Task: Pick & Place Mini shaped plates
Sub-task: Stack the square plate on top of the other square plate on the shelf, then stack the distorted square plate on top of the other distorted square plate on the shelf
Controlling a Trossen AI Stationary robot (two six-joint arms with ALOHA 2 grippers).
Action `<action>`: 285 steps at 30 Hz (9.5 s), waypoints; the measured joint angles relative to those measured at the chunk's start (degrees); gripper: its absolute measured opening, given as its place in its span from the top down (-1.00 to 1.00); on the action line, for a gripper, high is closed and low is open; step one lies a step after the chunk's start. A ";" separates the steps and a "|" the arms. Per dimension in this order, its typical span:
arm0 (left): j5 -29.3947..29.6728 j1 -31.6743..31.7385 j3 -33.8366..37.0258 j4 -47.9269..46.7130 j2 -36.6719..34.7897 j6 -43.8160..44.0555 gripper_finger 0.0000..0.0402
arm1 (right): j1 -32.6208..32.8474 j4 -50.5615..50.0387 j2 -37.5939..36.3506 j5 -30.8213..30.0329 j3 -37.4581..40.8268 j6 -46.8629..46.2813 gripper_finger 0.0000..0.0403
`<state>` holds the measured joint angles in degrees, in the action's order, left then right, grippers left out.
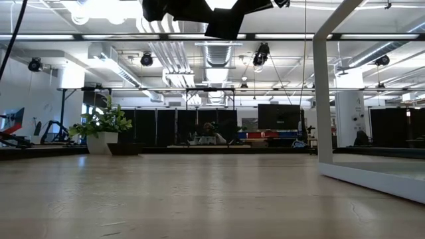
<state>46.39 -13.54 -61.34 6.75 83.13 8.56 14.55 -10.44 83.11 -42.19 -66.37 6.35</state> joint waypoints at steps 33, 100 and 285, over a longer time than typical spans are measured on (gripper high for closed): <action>-0.98 -1.00 -0.02 0.27 -0.13 2.93 0.47 | 0.07 -2.57 -1.04 0.13 0.07 -1.71 0.96; -0.90 -5.31 0.13 -6.81 -7.34 3.43 0.42 | 19.45 -22.58 -14.75 50.10 29.55 -60.80 0.96; -20.37 51.11 -0.98 -50.43 16.19 15.19 0.42 | 19.30 -11.65 -39.93 7.49 29.35 -60.32 0.69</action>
<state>26.02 37.57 -62.33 -43.68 99.33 23.76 33.85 -22.09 43.18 -34.70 -37.01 -53.98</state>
